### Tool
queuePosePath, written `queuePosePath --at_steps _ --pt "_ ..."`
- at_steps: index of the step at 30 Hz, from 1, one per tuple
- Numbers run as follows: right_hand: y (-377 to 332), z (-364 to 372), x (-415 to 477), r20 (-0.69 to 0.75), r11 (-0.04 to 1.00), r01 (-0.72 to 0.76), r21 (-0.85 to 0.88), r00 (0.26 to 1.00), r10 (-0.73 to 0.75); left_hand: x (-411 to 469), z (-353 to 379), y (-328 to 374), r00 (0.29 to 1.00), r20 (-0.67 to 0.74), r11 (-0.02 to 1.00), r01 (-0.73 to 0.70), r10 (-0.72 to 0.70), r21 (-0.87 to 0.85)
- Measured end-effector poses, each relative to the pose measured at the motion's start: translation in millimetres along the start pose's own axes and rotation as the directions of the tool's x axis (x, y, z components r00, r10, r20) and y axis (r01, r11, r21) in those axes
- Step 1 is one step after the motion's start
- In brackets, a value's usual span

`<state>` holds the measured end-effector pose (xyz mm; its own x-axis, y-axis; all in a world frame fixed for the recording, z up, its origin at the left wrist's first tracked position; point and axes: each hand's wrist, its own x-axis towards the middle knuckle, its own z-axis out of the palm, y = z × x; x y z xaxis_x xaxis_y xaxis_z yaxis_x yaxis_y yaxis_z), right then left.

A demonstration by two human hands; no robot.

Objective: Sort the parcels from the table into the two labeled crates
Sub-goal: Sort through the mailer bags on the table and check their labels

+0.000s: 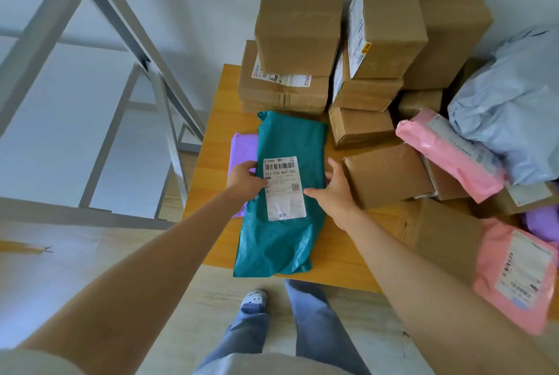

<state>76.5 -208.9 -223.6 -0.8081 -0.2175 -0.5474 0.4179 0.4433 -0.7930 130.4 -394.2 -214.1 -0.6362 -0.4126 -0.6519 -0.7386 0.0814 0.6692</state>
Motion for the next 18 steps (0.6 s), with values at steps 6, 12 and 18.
queuePosePath --at_steps 6,12,18 --pt "5 0 -22 -0.074 0.996 0.007 0.091 0.997 0.000 -11 -14 -9 0.996 0.075 0.999 -0.049 0.048 0.011" --pt "7 1 -50 -0.064 0.990 0.031 0.136 0.998 -0.022 -25 -27 -13 0.985 0.119 0.990 -0.134 0.128 0.041" --pt "7 0 -74 -0.105 0.988 0.067 0.140 0.993 -0.053 -42 -31 -14 0.962 0.182 0.972 -0.219 0.201 0.082"
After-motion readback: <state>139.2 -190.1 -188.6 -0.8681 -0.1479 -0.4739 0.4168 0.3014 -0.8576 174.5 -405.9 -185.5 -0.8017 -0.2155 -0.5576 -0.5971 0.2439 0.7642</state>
